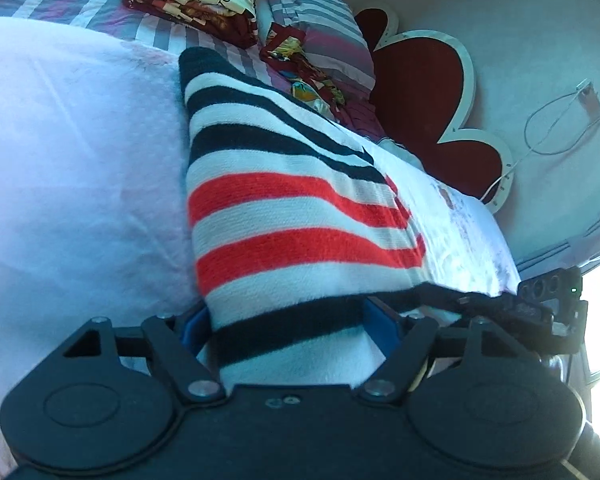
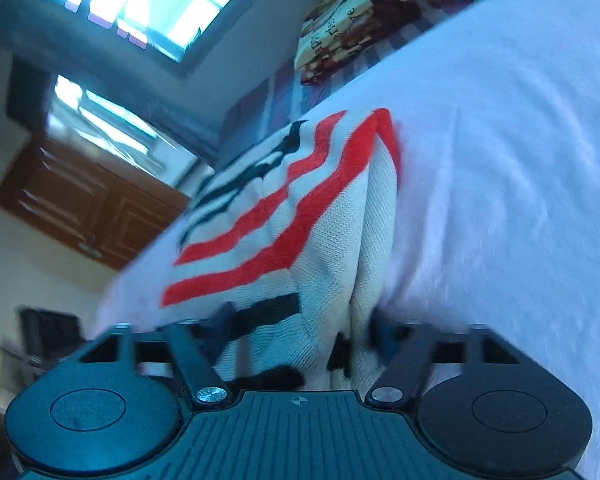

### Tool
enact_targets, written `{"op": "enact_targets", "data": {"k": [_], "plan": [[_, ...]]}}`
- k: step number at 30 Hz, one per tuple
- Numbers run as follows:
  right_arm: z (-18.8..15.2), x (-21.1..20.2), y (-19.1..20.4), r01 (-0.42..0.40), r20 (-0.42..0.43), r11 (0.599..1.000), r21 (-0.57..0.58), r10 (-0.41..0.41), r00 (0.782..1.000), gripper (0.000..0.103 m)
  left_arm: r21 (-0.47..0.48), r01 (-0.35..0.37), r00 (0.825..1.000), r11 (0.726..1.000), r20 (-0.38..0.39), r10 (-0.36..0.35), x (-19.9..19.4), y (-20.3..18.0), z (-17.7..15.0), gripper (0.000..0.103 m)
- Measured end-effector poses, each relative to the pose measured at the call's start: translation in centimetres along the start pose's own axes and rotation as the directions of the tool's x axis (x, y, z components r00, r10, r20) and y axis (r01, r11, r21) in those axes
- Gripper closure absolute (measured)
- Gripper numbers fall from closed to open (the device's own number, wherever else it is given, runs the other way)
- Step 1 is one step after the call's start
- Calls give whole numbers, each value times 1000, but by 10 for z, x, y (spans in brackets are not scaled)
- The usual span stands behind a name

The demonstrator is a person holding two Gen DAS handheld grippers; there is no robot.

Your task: Fold small clothes

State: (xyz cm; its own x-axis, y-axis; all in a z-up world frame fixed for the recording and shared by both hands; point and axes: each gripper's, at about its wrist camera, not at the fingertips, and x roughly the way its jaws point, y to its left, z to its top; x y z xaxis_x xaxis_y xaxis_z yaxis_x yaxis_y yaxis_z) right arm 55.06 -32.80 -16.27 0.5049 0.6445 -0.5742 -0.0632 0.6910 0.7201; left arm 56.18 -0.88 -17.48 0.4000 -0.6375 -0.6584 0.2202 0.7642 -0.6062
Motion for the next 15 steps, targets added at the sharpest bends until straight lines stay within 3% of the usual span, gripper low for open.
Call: {"op": "enact_targets", "data": {"k": [4,6,9,15], "plan": [[-5,7,15,76,-2,992,-106,-76,997,53,42,-39,999,998,9,39,2,-8,1,29],[-11,7,21,102,6,985,-140,-102,995,55,67,-72,997,995,23,71,2,-15,-1,34],[-22,11,33,128,33,972,-196,-124,992,67,114,-111,993,987,56,105,0,-25,-5,44],[-41,8,60,184,100,940,-289,-162,982,70,208,-168,985,964,86,153,-8,-46,-6,50]]}}
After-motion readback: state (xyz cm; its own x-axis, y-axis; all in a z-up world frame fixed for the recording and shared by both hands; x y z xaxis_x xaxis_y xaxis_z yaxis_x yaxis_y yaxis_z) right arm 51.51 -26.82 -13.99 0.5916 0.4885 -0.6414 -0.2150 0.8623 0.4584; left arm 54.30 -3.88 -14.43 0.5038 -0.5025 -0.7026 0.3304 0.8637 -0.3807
